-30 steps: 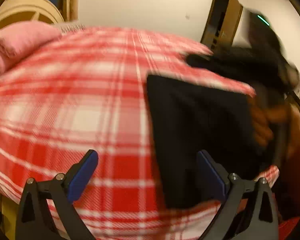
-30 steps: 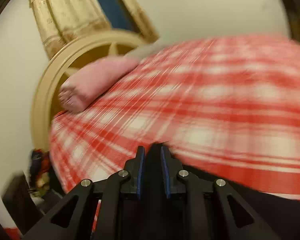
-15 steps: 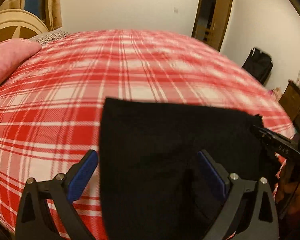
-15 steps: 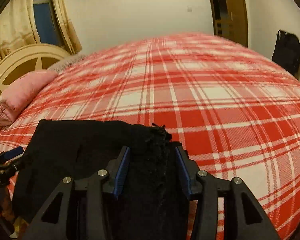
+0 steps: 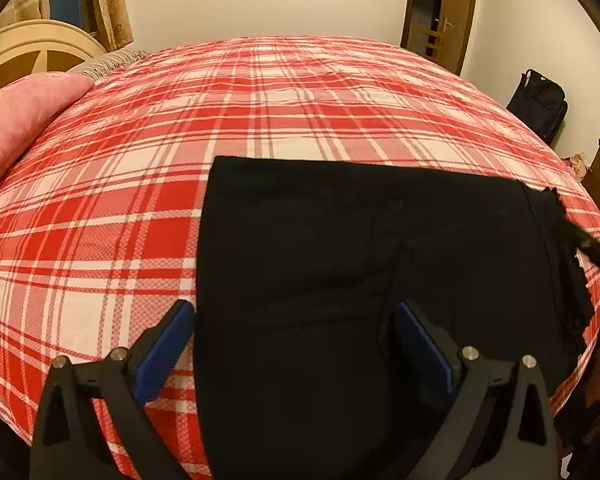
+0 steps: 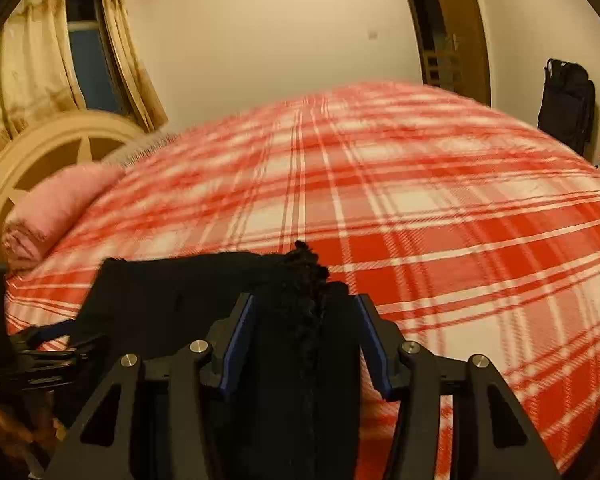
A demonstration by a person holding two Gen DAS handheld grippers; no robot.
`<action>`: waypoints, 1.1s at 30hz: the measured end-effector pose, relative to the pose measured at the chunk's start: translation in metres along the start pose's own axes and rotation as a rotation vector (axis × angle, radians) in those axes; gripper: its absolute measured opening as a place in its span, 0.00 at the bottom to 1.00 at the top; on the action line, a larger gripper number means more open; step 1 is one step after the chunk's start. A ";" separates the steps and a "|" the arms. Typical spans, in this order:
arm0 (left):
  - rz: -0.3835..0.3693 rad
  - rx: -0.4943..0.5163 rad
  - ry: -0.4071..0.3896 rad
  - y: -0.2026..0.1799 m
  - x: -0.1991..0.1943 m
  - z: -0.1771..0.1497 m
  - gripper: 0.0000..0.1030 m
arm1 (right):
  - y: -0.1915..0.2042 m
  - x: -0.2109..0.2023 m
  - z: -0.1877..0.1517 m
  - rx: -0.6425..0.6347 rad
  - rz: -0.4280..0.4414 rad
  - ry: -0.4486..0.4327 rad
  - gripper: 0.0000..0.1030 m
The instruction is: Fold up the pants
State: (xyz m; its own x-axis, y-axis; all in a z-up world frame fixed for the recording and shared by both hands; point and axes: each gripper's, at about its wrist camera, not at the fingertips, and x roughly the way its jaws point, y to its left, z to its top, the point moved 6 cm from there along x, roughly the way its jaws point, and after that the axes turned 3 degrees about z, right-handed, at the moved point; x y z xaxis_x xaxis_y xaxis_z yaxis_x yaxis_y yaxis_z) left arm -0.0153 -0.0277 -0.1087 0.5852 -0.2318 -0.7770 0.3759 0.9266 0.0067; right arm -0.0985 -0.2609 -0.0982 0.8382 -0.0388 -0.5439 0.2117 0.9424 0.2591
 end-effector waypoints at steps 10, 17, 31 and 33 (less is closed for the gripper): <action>-0.010 -0.014 0.029 -0.002 0.003 -0.004 1.00 | -0.035 -0.009 -0.017 0.174 0.016 0.046 0.58; -0.042 -0.072 0.029 0.000 0.005 -0.012 1.00 | -0.052 -0.020 -0.011 0.330 0.086 0.030 0.58; -0.053 -0.110 0.012 0.019 -0.004 -0.006 1.00 | -0.022 0.012 -0.049 0.329 0.146 0.142 0.70; -0.087 -0.154 0.049 0.023 0.005 -0.010 1.00 | -0.018 0.010 -0.049 0.294 0.133 0.155 0.70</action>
State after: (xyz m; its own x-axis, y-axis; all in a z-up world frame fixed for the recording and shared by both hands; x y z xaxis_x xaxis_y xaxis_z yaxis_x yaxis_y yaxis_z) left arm -0.0115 -0.0047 -0.1187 0.5182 -0.3014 -0.8004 0.3067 0.9391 -0.1550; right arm -0.1187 -0.2623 -0.1475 0.7867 0.1497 -0.5989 0.2605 0.7991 0.5419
